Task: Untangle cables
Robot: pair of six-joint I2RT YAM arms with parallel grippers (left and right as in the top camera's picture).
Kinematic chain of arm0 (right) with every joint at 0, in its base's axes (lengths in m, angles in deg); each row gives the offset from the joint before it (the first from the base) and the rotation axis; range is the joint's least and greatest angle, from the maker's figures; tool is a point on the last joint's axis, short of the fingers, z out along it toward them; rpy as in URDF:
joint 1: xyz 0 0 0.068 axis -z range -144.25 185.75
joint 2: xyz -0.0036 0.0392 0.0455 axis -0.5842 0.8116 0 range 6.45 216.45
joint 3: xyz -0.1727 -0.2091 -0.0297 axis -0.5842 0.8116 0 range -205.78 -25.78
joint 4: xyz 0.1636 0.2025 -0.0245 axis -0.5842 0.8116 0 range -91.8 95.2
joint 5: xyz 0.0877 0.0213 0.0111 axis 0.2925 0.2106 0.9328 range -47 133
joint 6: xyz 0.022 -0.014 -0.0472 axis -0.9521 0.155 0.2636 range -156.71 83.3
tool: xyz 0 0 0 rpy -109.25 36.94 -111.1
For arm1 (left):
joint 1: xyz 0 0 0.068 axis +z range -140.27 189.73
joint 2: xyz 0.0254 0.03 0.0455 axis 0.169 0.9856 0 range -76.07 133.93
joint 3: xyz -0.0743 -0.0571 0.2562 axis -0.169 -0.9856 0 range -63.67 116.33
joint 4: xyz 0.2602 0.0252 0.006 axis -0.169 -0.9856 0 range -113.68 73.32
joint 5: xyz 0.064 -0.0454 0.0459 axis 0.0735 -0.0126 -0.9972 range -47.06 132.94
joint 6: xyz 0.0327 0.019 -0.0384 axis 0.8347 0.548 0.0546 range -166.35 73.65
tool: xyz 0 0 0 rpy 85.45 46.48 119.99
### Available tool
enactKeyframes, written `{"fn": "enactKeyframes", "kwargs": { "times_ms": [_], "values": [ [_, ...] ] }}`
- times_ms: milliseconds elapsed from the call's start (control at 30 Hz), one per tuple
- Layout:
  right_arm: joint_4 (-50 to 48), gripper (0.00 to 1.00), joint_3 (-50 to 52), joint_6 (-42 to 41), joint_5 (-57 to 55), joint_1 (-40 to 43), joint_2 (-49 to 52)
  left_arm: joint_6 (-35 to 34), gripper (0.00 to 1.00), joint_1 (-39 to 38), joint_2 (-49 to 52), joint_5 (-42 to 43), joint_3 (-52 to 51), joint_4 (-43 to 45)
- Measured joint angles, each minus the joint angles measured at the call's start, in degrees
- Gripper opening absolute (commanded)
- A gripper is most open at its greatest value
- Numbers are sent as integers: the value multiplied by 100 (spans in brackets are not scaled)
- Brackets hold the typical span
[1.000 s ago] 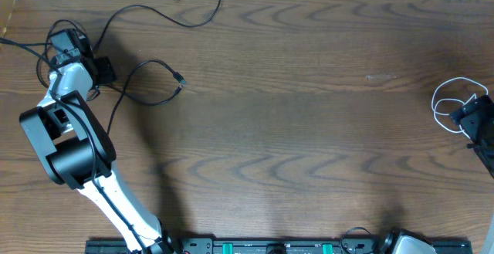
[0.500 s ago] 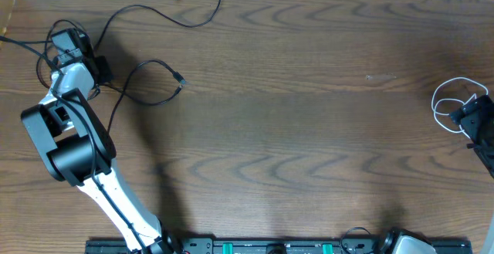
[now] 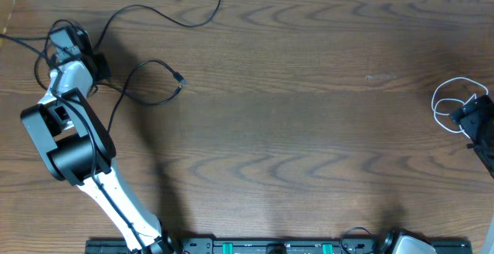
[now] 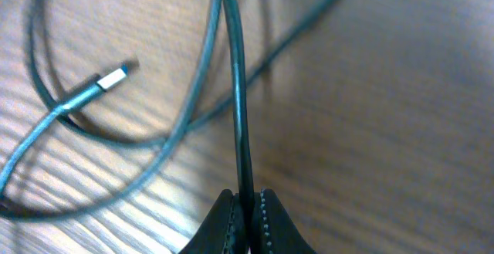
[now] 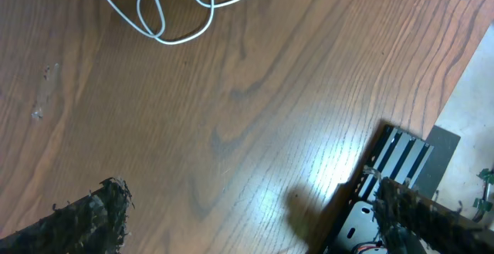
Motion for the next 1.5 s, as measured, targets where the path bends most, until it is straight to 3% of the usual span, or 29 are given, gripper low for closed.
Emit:
{"fn": "enactKeyframes", "kwargs": {
  "times_ms": [367, 400, 433, 467, 533, 600, 633, 1067, 1300, 1500],
  "values": [
    [0, 99, 0, 0, 0, 0, 0, 146, 8, -2, -629, 0, 1075, 286],
    [0, 99, 0, 0, 0, 0, 0, 144, 14, -2, -669, 9, 1097, 306],
    [0, 99, 0, 0, 0, 0, 0, 166, 30, -2, -678, 52, 1113, 313],
    [0, 99, 0, 0, 0, 0, 0, 151, 52, -2, -678, 96, 1117, 308],
    [0, 99, 0, 0, 0, 0, 0, 37, 79, -2, -651, 212, 1113, 284],
    [0, 99, 0, 0, 0, 0, 0, -76, 96, -2, -625, 317, 1113, 256],
    [0, 99, 0, 0, 0, 0, 0, -138, 98, -2, -621, 350, 1113, 223],
    [0, 99, 0, 0, 0, 0, 0, -334, 100, -28, -669, 476, 1113, -990],
    [0, 99, 0, 0, 0, 0, 0, -1062, 100, -37, -1189, 466, 1113, -1991],
    [0, 99, 0, 0, 0, 0, 0, -1375, 100, -22, -1447, -367, 1102, -3099]
  ]
}}
